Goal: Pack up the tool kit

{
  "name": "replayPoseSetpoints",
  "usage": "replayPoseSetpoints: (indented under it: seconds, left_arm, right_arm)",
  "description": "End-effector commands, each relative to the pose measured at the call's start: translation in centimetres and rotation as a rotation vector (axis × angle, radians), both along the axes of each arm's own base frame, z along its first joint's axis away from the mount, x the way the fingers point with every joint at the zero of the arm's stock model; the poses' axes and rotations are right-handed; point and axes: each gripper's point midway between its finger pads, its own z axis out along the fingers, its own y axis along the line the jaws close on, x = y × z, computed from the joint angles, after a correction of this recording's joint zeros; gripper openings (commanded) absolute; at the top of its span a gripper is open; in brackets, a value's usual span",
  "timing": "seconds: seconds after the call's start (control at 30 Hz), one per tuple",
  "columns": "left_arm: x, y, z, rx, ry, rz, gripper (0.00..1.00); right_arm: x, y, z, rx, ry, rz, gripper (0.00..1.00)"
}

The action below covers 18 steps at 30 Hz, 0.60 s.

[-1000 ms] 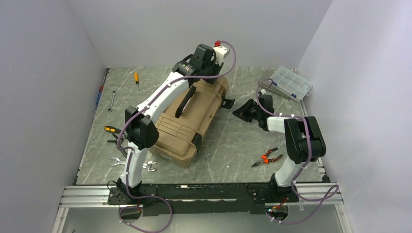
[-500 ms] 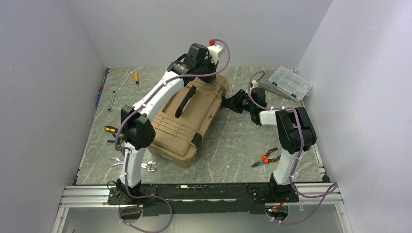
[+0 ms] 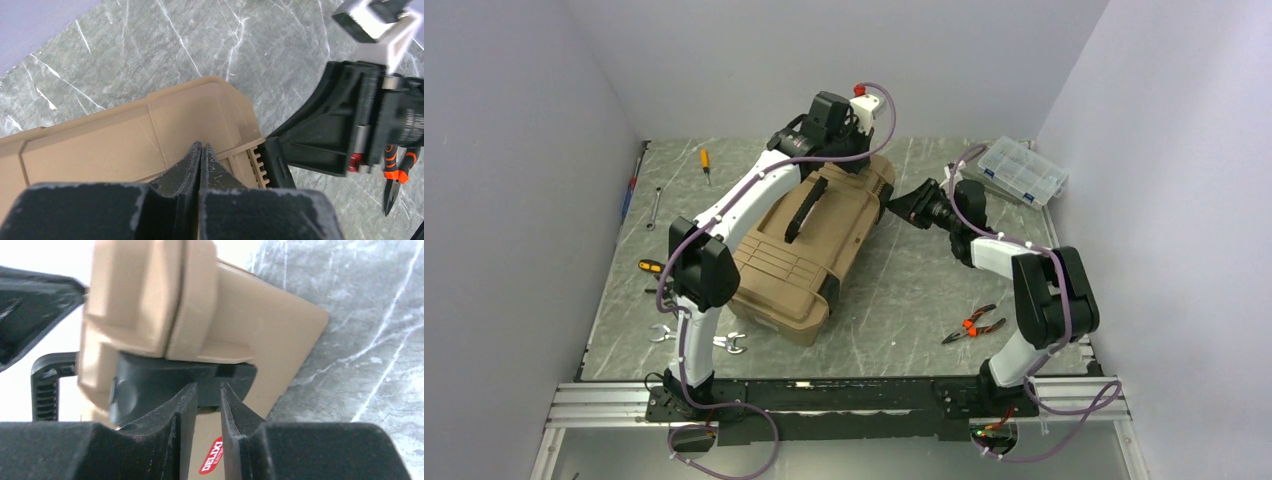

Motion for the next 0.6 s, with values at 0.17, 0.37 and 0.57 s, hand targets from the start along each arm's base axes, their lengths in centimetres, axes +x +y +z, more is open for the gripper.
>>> replayPoseSetpoints:
  seconds: [0.17, 0.37, 0.57]
  left_arm:
    - [-5.6, 1.8, -8.3, 0.186, 0.323, -0.037, 0.05]
    - [-5.9, 2.0, -6.9, 0.186, 0.304, -0.031, 0.14]
    - [-5.7, 2.6, -3.6, 0.185, 0.232, 0.019, 0.50]
  right_arm:
    - [-0.4, 1.8, 7.1, 0.010, -0.199, 0.059, 0.28]
    - [-0.3, 1.9, 7.2, 0.016, -0.189, 0.057, 0.38]
    - [0.7, -1.4, 3.6, -0.067, -0.066, -0.076, 0.51]
